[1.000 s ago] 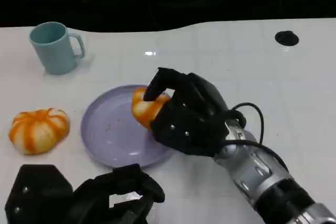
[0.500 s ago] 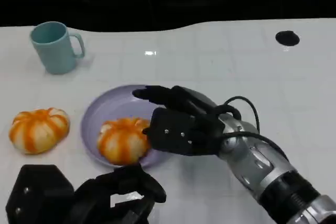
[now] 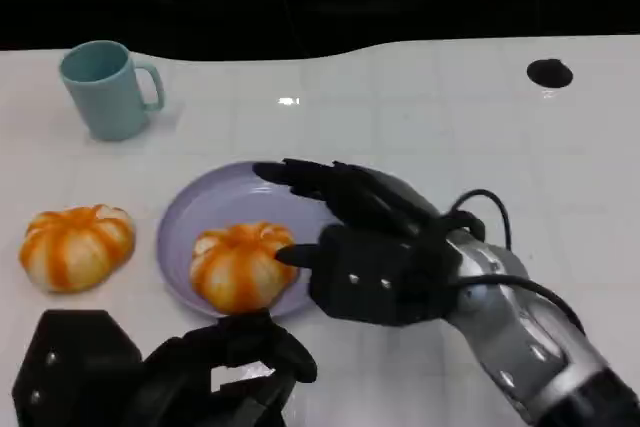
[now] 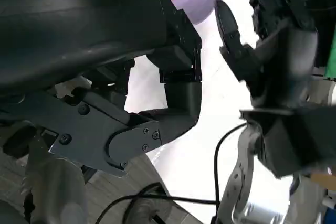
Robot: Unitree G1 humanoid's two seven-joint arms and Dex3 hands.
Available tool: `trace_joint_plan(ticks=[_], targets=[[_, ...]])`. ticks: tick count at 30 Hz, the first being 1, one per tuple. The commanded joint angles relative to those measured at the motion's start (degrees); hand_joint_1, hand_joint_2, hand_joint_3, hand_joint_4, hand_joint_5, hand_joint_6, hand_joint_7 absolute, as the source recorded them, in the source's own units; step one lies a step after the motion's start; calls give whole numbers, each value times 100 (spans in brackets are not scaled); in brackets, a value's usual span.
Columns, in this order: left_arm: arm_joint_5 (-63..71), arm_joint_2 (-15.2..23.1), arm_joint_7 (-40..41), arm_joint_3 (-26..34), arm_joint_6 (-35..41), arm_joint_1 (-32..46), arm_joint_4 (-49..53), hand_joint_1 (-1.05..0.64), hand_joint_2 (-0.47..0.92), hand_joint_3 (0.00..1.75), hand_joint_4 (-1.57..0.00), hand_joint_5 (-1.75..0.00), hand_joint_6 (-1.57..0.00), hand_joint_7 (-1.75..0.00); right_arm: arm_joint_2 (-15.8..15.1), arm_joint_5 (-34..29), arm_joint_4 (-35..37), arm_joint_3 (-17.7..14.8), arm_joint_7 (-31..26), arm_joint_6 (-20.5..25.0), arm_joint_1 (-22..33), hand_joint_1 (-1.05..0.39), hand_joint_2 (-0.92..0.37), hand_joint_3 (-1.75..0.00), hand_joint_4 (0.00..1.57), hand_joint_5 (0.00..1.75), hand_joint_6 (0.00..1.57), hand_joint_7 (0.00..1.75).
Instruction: Grasp the bread from the table and place it into the plate.
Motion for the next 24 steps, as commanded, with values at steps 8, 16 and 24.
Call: trace_joint_plan(ticks=[8,16,24], targets=[[22,66,-59,68,-172,-18,174,-31,74,92,-69,-175,-59,-154,-480,1231,-1960,-832,120,-492,1741,-40,-92,-17,34,96,66,22],[-13,37,-64,124,-232,-40,283,-31,74,90,-68,-175,-58,-152,-651,2039,-2472,-1355,139,-1081,2812,-16,-62,-85,58,138,54,121],[-26,55,-82,177,-222,-66,338,-32,76,87,-68,-175,-59,-150,-1015,2186,-3020,-1813,194,-1370,3575,-14,-49,-122,71,158,71,142]])
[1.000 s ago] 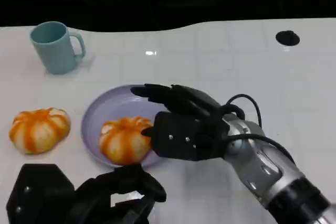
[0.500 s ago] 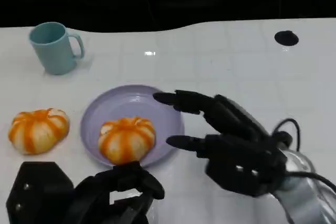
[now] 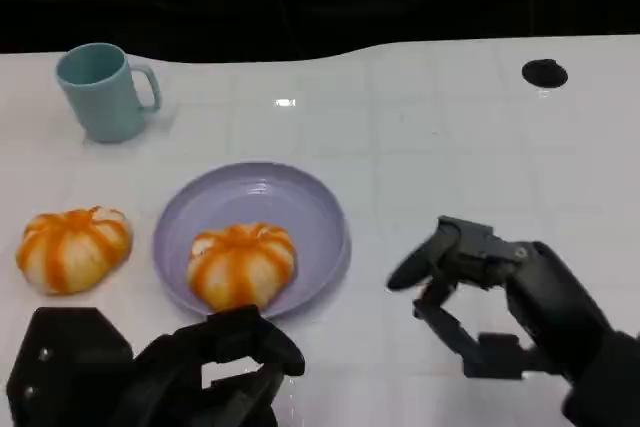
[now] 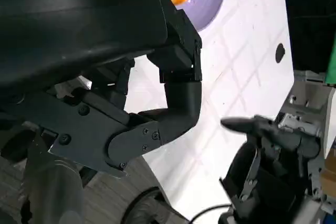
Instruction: Grasp the bread from the table and place it into the plate.
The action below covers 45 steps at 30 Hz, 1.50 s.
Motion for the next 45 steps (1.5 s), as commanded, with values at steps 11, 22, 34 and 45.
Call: trace_joint_plan(ticks=[11,22,34,45], targets=[[-27,50,-159,197,-147,-33,183,-33,77,84,-70,-175,-58,-150,-206,-114,-1260,-555,-289,659,1244,-8,-48,-124,92,175,73,155],[-38,77,-294,349,-288,81,243,-33,79,82,-68,-175,-58,-148,-94,-493,-798,-490,-700,406,1357,-5,-50,-125,94,175,66,163],[-28,90,-305,383,-259,155,183,-32,81,79,-66,-175,-59,-146,-227,-633,-567,-506,-629,501,1291,-10,-53,-118,93,175,64,168],[18,92,-297,365,-290,135,209,-31,81,79,-66,-175,-59,-146,-196,-674,-693,-451,-625,591,1322,-9,-52,-117,97,175,68,166]])
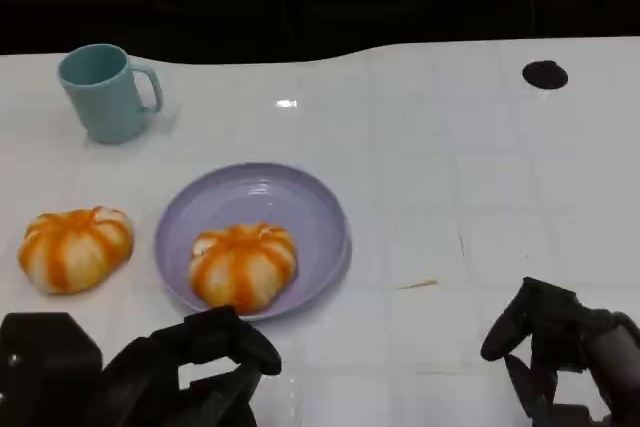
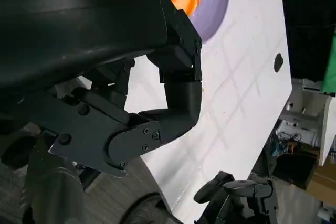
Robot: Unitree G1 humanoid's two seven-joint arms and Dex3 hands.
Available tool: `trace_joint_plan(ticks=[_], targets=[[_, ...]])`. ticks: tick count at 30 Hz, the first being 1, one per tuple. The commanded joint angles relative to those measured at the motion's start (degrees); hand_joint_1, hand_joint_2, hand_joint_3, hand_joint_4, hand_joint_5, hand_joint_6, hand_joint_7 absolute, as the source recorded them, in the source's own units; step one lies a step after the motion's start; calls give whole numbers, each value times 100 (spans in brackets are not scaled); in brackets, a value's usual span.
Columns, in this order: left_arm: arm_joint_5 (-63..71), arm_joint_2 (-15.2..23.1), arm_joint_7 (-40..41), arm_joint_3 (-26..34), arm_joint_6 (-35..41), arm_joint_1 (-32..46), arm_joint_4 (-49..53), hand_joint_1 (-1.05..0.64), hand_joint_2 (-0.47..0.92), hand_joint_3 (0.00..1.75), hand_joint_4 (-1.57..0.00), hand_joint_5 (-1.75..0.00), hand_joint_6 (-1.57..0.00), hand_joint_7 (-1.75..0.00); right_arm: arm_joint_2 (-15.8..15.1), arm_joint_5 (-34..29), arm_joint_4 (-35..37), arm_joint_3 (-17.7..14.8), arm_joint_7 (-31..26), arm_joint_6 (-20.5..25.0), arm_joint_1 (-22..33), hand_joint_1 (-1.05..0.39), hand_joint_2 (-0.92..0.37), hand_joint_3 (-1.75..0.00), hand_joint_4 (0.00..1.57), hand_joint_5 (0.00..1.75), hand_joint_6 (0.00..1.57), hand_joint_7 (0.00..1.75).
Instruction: Grasp the bread from the table and place it into the plate.
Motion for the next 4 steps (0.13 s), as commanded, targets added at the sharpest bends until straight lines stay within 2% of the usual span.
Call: trace_joint_plan(ticks=[1,4], targets=[[22,58,-12,25,-48,9,23,-31,81,79,-66,-175,-59,-146,-52,4,-74,-5,-1,-44,1,-9,-52,-117,97,175,68,165],[7,52,-19,26,-37,8,31,-31,81,79,-67,-175,-60,-146,-59,-4,-69,-1,-2,-79,1,-9,-51,-117,96,175,68,164]])
